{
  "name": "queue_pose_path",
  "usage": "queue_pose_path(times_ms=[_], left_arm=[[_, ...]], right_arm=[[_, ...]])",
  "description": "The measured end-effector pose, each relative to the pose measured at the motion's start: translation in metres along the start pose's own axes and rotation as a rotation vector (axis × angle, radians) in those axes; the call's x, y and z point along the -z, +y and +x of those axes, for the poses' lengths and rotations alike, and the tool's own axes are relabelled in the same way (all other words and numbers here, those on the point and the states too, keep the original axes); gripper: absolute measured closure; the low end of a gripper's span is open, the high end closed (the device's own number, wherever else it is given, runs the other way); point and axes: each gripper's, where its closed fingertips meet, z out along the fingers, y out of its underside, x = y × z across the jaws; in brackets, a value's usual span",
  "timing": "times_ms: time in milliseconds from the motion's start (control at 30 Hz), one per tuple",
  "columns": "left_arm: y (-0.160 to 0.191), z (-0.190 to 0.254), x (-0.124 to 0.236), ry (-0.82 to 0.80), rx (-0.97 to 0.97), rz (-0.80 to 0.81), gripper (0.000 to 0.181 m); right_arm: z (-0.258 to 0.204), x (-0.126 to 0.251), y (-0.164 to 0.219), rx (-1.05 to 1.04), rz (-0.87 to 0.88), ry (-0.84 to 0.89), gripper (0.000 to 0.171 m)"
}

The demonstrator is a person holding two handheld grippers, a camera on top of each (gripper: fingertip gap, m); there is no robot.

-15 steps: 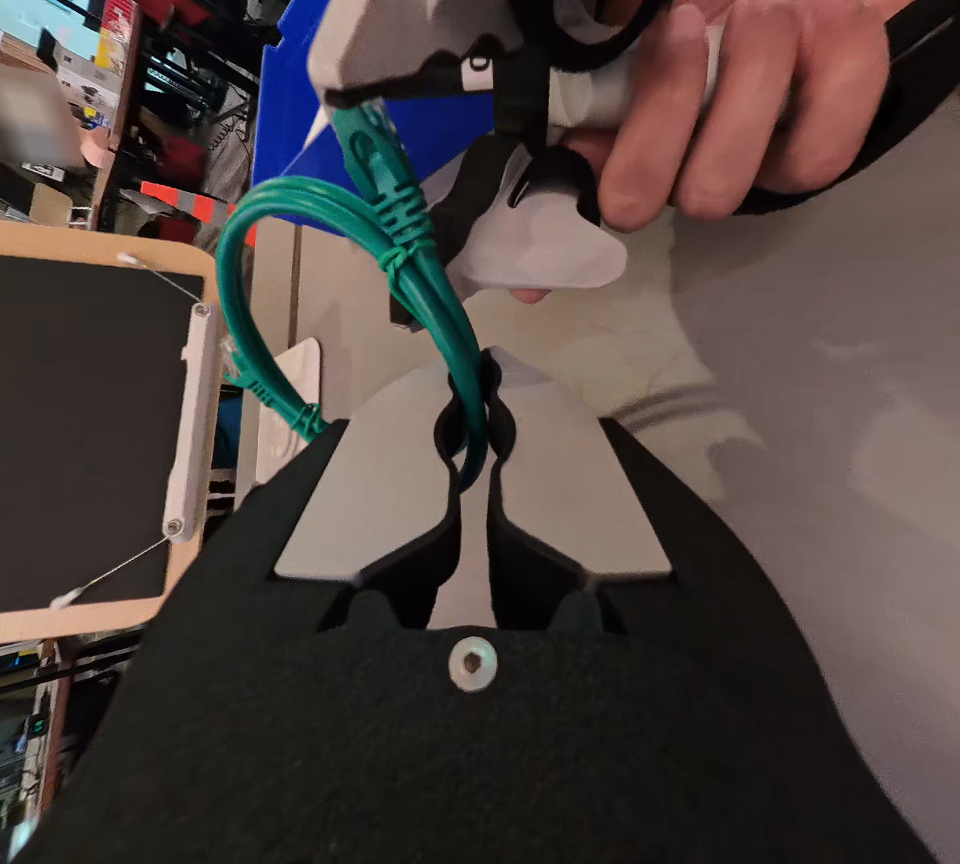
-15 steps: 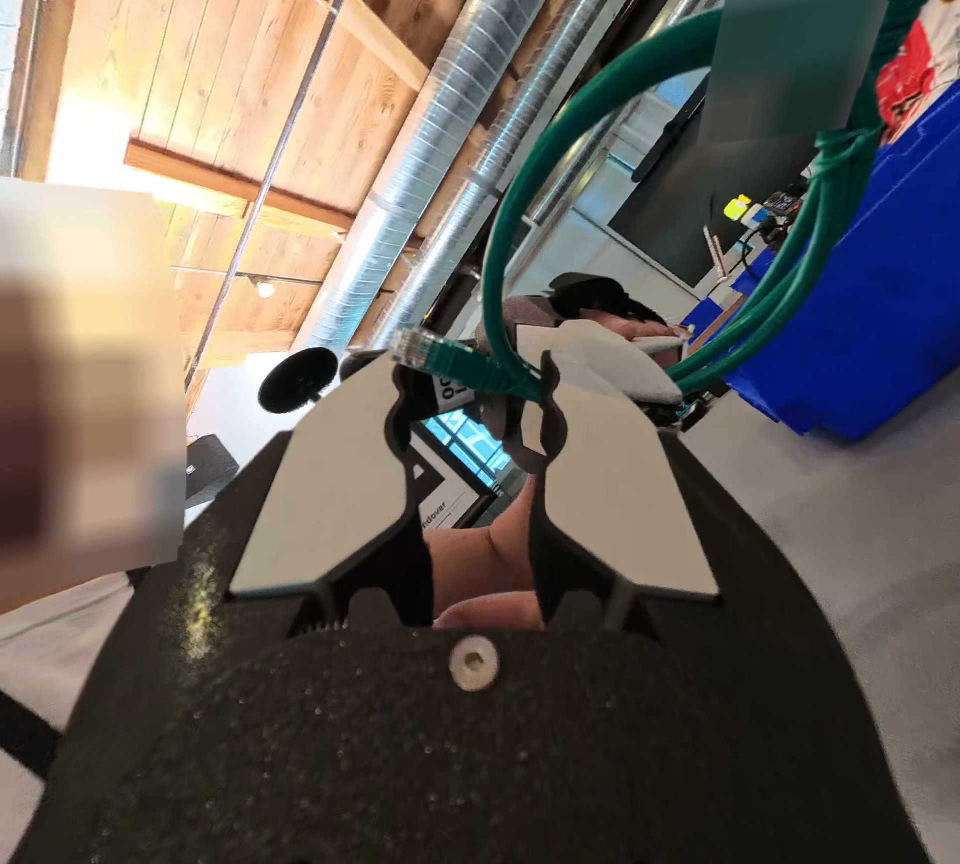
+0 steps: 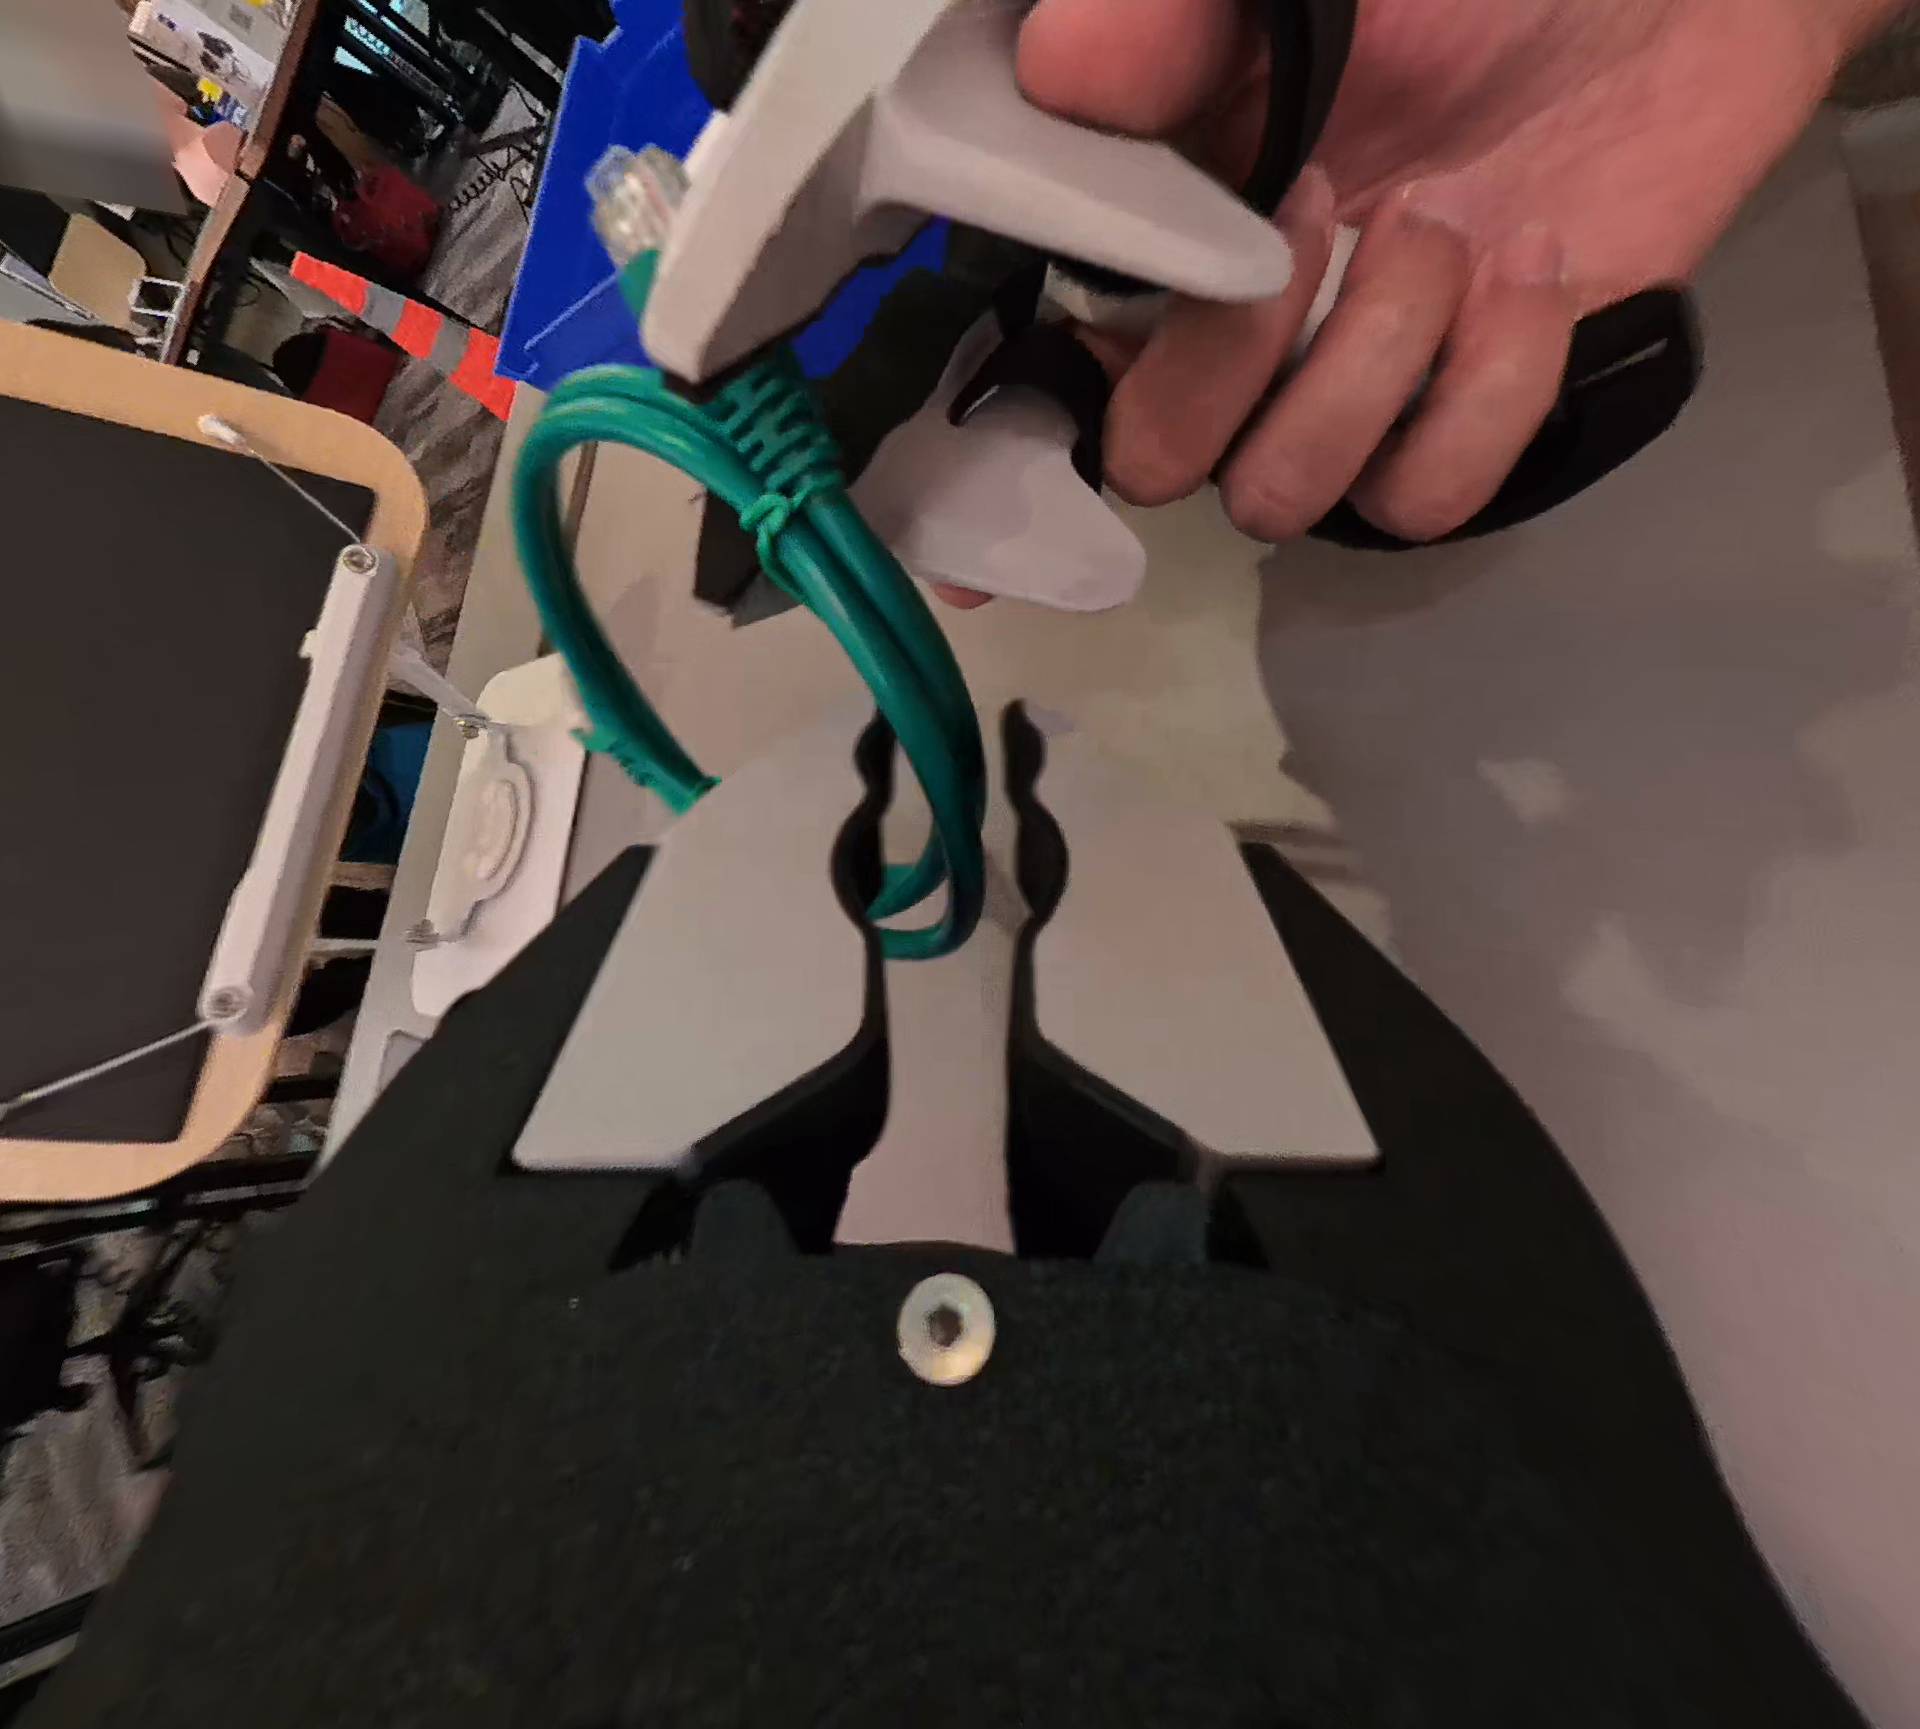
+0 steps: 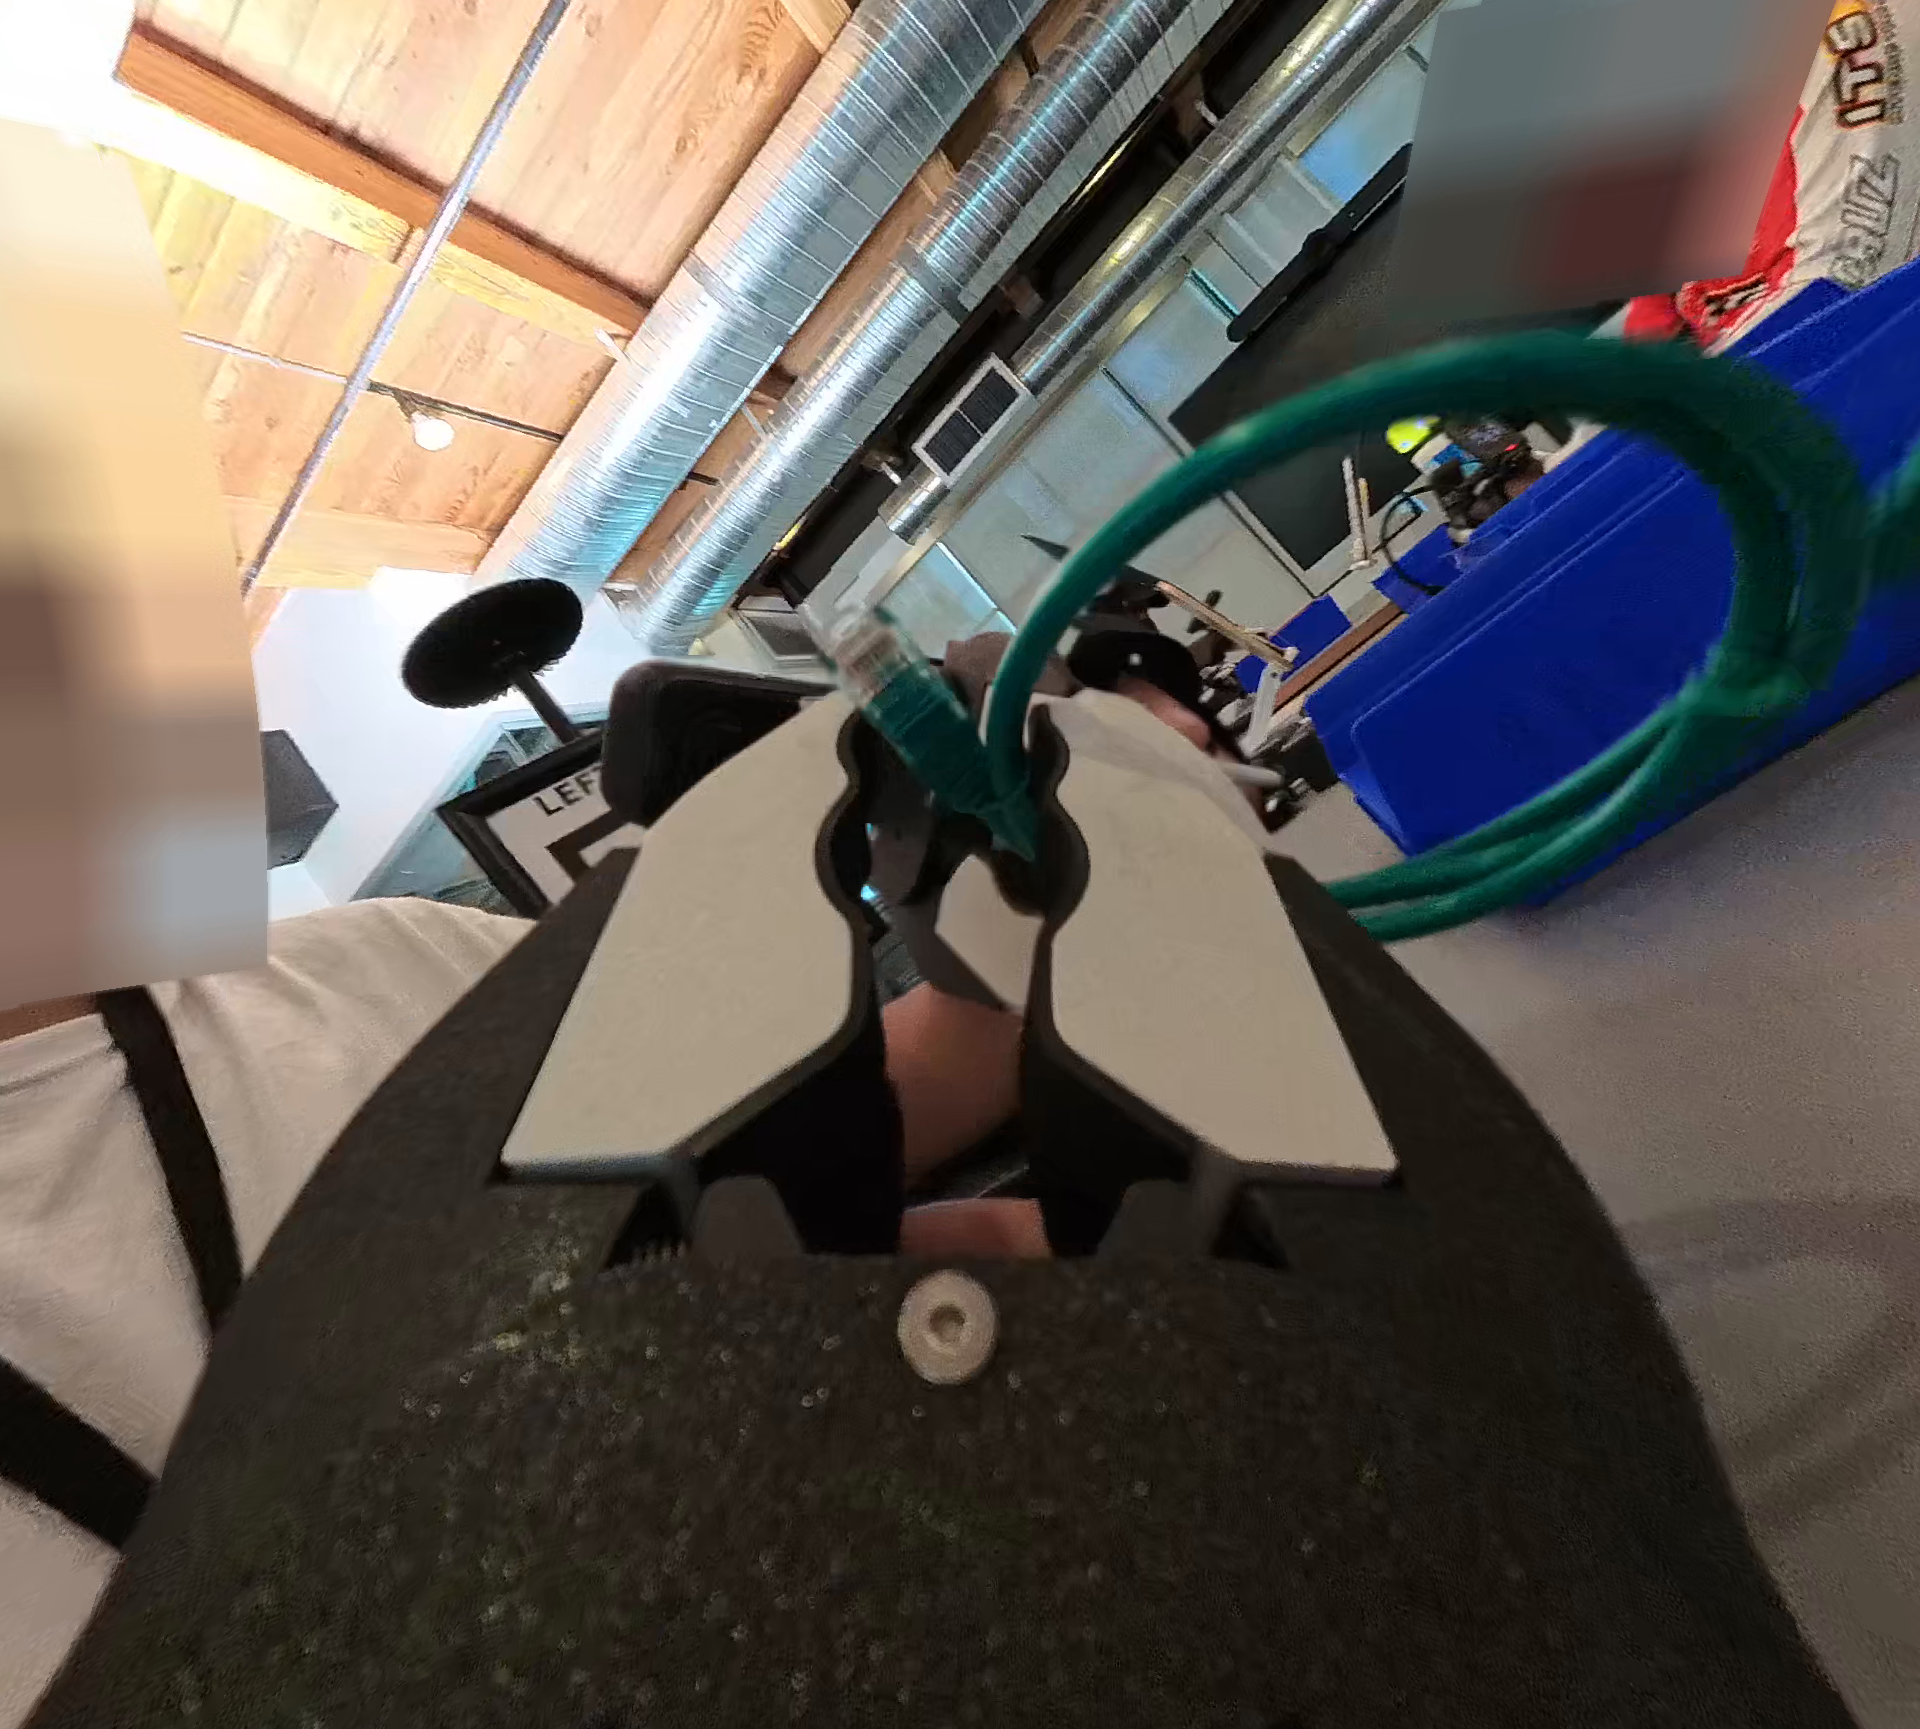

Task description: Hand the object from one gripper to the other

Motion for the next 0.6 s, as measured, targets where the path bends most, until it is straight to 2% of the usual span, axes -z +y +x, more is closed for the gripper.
queue_pose_path(times_ms=[33, 133, 233, 300, 367, 467, 533, 600], left_arm=[[-0.003, 0.003, 0.003, 0.016, 0.045, 0.032, 0.152], [-0.007, 0.001, 0.019, 0.073, 0.223, 0.131, 0.149], [0.002, -0.022, 0.034, 0.087, 0.517, 0.222, 0.147], [0.012, -0.033, 0.036, 0.145, 0.723, 0.255, 0.131], [0.023, -0.047, 0.035, 0.145, 0.88, 0.257, 0.128], [0.02, -0.061, 0.036, 0.162, 0.938, 0.272, 0.116], [0.017, -0.064, 0.036, 0.172, 0.87, 0.202, 0.109], [0.009, -0.059, 0.036, 0.249, 0.841, 0.127, 0.098]], right_arm=[[0.0, 0.003, -0.002, 0.009, 0.004, 0.007, 0.145], [-0.001, 0.012, -0.006, 0.037, -0.014, 0.013, 0.146], [-0.004, 0.017, -0.006, 0.096, -0.066, 0.014, 0.147], [-0.001, 0.018, 0.001, 0.209, -0.155, 0.072, 0.147], [-0.001, 0.017, 0.011, 0.341, -0.262, 0.111, 0.147], [0.003, 0.016, 0.035, 0.608, -0.488, 0.187, 0.148], [0.016, 0.02, 0.053, 0.822, -0.657, 0.276, 0.149], [0.035, 0.024, 0.057, 1.029, -0.765, 0.413, 0.15]])
